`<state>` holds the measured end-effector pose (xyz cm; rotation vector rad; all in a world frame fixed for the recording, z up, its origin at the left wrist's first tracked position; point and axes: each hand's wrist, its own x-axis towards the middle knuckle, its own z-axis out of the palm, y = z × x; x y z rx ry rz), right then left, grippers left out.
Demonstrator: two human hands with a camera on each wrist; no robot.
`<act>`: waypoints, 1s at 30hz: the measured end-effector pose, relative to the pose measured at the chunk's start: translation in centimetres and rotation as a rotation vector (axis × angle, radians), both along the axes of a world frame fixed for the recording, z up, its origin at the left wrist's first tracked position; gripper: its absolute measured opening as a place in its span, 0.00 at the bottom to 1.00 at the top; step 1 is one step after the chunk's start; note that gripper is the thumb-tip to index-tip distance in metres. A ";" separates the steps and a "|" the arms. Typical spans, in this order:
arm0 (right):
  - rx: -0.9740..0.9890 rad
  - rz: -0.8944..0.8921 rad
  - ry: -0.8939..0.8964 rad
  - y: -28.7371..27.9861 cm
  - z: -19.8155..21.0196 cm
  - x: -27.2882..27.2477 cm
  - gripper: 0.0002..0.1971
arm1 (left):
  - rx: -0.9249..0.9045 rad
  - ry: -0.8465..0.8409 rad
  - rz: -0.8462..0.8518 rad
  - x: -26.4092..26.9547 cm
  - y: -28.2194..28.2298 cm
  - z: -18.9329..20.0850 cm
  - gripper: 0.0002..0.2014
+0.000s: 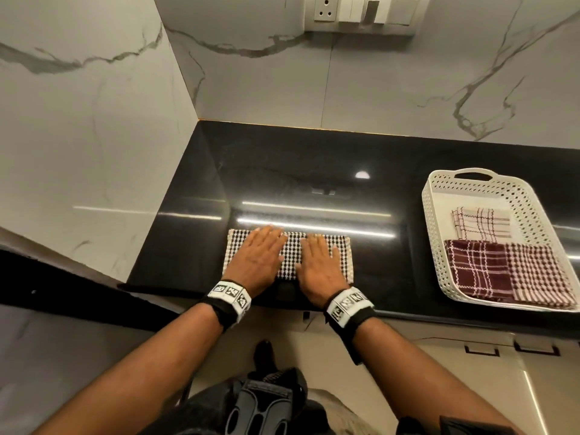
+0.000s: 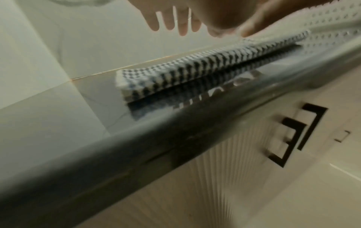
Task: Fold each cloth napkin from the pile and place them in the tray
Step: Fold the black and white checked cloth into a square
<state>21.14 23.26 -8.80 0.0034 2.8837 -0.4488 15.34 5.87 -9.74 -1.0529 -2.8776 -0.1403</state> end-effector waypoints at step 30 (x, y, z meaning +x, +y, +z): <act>0.054 0.051 -0.024 9.1 -1.1 1.8 0.24 | -0.092 -0.163 -0.008 5.2 2.8 -0.8 0.23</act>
